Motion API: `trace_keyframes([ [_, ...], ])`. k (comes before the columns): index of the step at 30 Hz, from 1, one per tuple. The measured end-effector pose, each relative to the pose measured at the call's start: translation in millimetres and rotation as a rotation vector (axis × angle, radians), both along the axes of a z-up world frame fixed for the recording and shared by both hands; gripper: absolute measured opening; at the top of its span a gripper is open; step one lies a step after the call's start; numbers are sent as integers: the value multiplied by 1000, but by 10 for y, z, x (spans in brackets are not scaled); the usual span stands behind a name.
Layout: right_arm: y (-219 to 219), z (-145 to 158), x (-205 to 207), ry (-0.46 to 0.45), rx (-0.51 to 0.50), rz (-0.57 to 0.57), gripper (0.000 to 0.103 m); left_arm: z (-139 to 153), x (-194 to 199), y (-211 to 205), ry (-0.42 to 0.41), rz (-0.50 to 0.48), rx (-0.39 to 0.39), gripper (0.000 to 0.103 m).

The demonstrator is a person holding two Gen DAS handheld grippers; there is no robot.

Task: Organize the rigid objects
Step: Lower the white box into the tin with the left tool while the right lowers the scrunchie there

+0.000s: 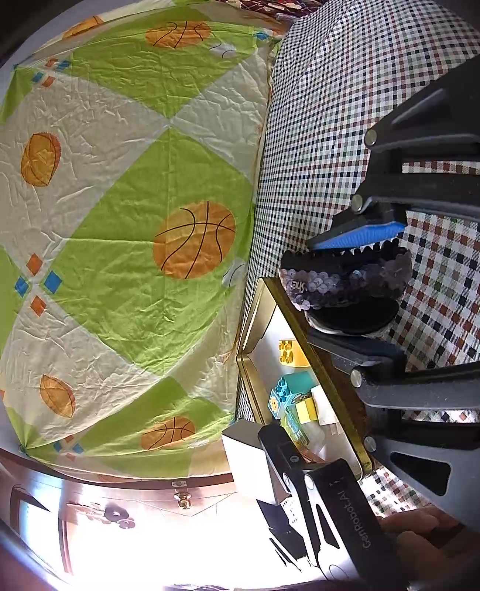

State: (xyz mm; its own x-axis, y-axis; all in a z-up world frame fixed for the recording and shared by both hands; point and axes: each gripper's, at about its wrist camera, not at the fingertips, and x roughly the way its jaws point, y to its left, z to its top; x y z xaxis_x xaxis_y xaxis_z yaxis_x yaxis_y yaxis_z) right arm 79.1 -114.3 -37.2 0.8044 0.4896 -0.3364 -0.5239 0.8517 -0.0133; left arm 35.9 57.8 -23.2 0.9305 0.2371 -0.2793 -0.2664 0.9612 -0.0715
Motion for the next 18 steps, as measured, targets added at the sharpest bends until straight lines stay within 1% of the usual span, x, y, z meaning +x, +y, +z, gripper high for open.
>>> trace_keyframes([
  [18,269,23,-64,-13,-16,52,45,23,-136,284,-25,45,-19,84],
])
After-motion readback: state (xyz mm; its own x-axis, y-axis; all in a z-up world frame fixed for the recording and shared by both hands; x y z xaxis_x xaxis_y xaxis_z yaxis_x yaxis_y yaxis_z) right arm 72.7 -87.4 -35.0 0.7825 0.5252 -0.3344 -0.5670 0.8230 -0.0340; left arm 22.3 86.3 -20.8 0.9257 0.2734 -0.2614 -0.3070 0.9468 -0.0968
